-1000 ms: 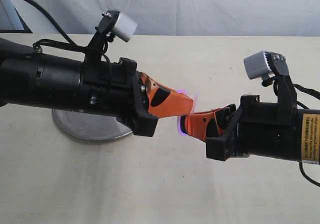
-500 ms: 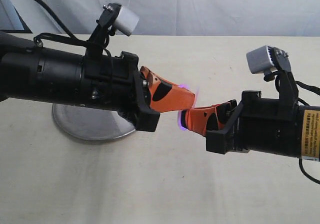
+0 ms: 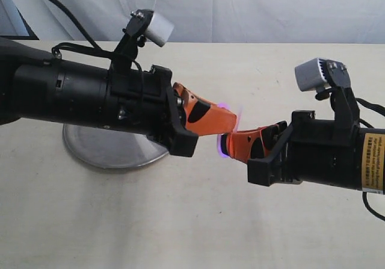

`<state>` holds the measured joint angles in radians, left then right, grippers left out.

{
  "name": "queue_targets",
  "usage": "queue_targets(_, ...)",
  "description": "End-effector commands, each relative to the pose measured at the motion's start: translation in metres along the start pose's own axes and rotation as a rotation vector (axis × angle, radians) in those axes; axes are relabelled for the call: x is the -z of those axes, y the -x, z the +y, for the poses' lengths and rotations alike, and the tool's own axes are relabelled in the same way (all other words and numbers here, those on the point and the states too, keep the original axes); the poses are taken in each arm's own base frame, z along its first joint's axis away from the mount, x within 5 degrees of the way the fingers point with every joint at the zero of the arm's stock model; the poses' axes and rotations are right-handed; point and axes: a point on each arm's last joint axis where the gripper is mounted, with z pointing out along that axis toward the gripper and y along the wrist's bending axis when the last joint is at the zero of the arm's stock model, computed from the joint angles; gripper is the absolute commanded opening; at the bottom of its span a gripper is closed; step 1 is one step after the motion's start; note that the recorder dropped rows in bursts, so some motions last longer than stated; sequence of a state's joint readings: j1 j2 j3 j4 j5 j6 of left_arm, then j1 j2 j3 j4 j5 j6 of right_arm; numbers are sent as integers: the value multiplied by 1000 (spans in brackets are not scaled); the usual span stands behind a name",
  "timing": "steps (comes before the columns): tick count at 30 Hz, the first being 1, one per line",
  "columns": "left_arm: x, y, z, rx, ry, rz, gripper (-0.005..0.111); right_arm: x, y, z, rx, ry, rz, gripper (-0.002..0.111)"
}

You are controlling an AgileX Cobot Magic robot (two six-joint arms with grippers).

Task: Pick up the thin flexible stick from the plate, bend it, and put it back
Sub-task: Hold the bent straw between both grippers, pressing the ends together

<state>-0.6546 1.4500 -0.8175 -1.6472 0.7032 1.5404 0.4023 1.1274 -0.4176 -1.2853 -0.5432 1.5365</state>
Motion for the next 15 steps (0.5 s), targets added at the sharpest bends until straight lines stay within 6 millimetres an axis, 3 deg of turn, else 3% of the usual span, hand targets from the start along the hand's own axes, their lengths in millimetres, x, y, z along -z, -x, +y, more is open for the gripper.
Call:
queue_targets(1,-2,3,12,25,95,-26,0,11,-4,45,78,471,20,-1)
queue_targets(15,-1,4,12,24,105,-30,0,7,-1,36,58,361,-1,-1)
